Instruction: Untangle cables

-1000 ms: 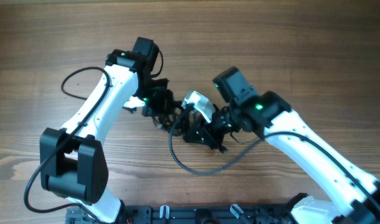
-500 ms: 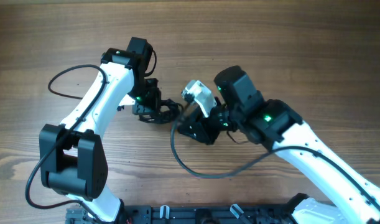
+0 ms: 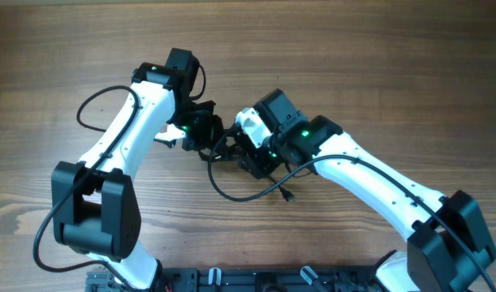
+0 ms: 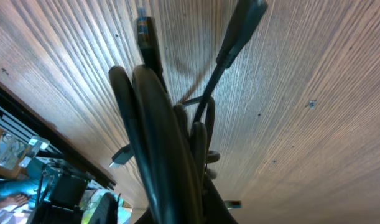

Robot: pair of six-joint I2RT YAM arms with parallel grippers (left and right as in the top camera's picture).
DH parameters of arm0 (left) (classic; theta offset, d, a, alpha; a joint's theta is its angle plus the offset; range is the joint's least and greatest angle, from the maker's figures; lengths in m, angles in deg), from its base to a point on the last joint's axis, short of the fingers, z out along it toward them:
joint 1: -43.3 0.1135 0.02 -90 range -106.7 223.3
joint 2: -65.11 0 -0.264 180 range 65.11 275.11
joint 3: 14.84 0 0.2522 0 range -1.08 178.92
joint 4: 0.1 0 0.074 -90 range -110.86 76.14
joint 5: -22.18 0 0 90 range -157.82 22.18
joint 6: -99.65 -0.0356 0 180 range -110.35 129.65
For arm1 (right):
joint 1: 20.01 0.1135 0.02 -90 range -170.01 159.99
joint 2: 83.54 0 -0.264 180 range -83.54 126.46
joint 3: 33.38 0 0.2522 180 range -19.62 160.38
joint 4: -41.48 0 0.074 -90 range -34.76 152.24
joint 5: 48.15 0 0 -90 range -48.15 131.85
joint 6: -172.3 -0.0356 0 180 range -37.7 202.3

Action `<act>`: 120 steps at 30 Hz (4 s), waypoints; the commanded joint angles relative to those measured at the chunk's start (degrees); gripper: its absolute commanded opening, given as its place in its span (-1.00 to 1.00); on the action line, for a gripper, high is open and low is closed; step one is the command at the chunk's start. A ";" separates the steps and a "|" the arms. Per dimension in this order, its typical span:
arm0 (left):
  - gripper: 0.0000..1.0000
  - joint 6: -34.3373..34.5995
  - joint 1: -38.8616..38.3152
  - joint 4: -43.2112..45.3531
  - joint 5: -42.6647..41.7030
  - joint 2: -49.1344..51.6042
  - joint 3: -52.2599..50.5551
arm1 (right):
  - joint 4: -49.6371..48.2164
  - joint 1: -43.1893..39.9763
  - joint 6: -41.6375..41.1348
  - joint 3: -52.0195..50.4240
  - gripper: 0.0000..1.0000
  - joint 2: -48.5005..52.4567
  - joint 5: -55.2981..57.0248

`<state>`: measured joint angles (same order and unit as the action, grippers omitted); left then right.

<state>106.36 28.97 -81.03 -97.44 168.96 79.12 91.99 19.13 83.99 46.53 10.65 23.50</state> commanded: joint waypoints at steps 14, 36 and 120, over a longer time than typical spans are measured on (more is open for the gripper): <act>-0.92 -1.70 1.44 1.18 2.71 0.20 0.37 | 3.34 -0.15 6.73 0.90 -0.91 -2.25 -22.40; -0.81 -5.27 -2.23 -4.70 4.57 0.20 0.37 | -6.67 -12.96 -9.44 1.46 -0.91 -22.51 -39.91; -0.91 -41.83 2.84 11.34 -3.98 -0.46 0.37 | 8.98 -11.61 1.25 8.37 0.29 -5.03 -8.28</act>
<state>80.28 31.57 -72.71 -97.86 169.16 79.02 101.11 7.24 83.86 54.42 5.49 14.94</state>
